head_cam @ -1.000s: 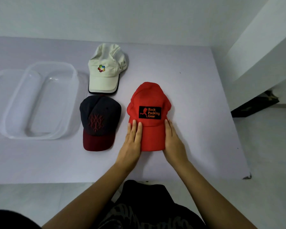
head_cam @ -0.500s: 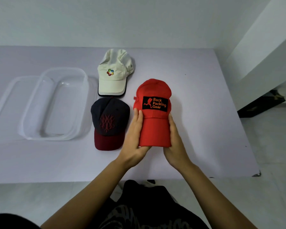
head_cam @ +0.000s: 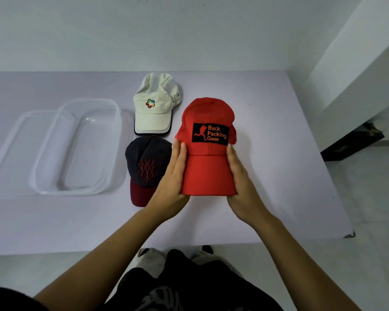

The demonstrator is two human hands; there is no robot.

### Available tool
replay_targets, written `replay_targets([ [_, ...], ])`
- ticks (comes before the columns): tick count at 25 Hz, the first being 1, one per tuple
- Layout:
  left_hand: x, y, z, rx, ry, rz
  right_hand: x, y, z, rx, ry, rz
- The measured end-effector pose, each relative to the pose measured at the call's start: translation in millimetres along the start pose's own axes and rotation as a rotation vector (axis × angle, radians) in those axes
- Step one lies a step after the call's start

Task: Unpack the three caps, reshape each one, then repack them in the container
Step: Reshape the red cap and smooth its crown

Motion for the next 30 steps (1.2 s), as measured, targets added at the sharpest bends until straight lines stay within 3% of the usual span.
replay_targets([
  [3,-2,2,-5,0.111,-0.159,-0.324,-16,12,-6,0.008,0.07,0.24],
  [6,-3,14,-8,0.152,-0.328,-0.578,-15,20,-8,0.043,0.175,0.319],
  [9,-7,9,-3,0.1,-0.233,-0.383,-13,8,-3,0.035,0.113,0.229],
  [11,-12,10,-5,-0.01,-0.102,-0.171,-7,-1,1,-0.036,0.026,-0.006],
  [14,-24,17,-16,-0.223,-0.098,-0.232,11,-6,-6,-0.158,-0.025,-0.286],
  [15,-29,13,-14,-0.213,-0.188,-0.337,13,-5,-10,-0.182,-0.056,-0.321],
  [17,-45,-8,8,-0.005,-0.392,-0.497,9,-3,-21,-0.189,-0.126,-0.362],
  [19,-61,-25,34,0.156,-0.545,-0.487,8,-2,-27,-0.174,-0.16,-0.406],
  [22,-59,-2,57,-0.027,-0.691,-0.555,9,3,-27,-0.16,-0.181,-0.467],
  [24,-54,7,59,-0.071,-0.723,-0.573,13,5,-28,-0.151,-0.172,-0.512],
  [27,-53,4,65,0.035,-0.706,-0.652,28,10,-38,-0.261,-0.157,-0.572],
  [29,-50,-2,69,0.096,-0.661,-0.616,33,11,-46,-0.367,-0.047,-0.405],
  [30,-46,-5,70,0.116,-0.63,-0.574,32,2,-41,-0.316,0.032,-0.26],
])
Point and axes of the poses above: each hand's wrist, its own z-axis towards the middle knuckle, its own y-axis out of the palm, x = y × z, the point moved 10 cm from there along z, towards the middle knuckle, and after that the axes turned 9 degrees about x, right-handed, at the moved point
